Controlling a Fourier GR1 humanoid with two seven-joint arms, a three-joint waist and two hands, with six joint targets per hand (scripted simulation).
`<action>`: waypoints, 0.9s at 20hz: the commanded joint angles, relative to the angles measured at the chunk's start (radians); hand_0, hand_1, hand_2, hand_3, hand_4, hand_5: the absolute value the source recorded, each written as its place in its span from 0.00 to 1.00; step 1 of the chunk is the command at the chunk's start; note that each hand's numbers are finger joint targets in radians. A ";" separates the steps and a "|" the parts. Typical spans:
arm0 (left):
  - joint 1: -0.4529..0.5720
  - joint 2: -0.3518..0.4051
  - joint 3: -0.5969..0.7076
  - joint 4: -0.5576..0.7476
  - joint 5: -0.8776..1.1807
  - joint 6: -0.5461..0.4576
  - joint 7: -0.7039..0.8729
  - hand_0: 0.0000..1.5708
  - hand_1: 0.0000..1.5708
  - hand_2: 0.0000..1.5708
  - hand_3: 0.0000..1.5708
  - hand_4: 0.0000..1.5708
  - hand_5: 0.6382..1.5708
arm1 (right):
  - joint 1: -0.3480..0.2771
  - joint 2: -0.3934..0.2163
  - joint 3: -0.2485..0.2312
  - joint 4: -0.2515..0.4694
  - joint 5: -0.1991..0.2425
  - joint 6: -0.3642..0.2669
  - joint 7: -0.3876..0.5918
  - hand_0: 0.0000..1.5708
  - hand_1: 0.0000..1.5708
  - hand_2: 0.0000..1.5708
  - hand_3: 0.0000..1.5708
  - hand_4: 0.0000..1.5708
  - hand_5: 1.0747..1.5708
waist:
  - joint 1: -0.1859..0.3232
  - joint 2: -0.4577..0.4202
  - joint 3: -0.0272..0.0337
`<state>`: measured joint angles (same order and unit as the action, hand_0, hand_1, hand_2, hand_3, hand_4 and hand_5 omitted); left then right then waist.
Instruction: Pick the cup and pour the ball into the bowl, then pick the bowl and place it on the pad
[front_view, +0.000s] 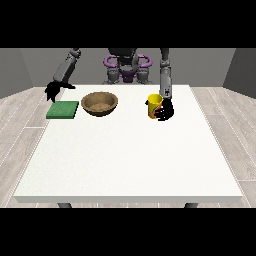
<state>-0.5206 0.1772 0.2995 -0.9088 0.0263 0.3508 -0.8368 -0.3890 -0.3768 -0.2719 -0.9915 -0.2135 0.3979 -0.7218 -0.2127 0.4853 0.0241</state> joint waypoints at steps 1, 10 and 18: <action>-0.069 0.005 -0.029 0.050 -0.083 0.131 0.071 0.88 0.88 1.00 1.00 0.78 0.96 | -0.023 -0.007 0.022 0.033 0.006 0.053 -0.010 0.00 0.00 0.13 0.00 0.14 0.96 | -0.053 0.014 -0.0227; -0.068 0.022 -0.308 0.077 -0.518 0.400 0.434 0.91 0.91 1.00 1.00 0.77 0.99 | -0.112 0.035 0.049 0.179 0.020 0.001 0.129 0.00 0.00 0.16 0.00 0.20 0.96 | -0.021 -0.244 -0.0199; -0.099 0.056 -0.549 0.173 -0.955 0.408 0.762 0.88 0.88 1.00 1.00 0.62 0.98 | -0.080 0.058 0.040 0.297 0.044 -0.055 0.146 0.00 0.00 0.14 0.13 0.23 0.95 | 0.050 -0.435 -0.0168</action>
<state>-0.5981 0.2257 -0.1458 -0.7774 -0.7336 0.7419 -0.2182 -0.4714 -0.3234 -0.2330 -0.7408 -0.1811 0.3672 -0.6024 -0.1901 0.1412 0.0062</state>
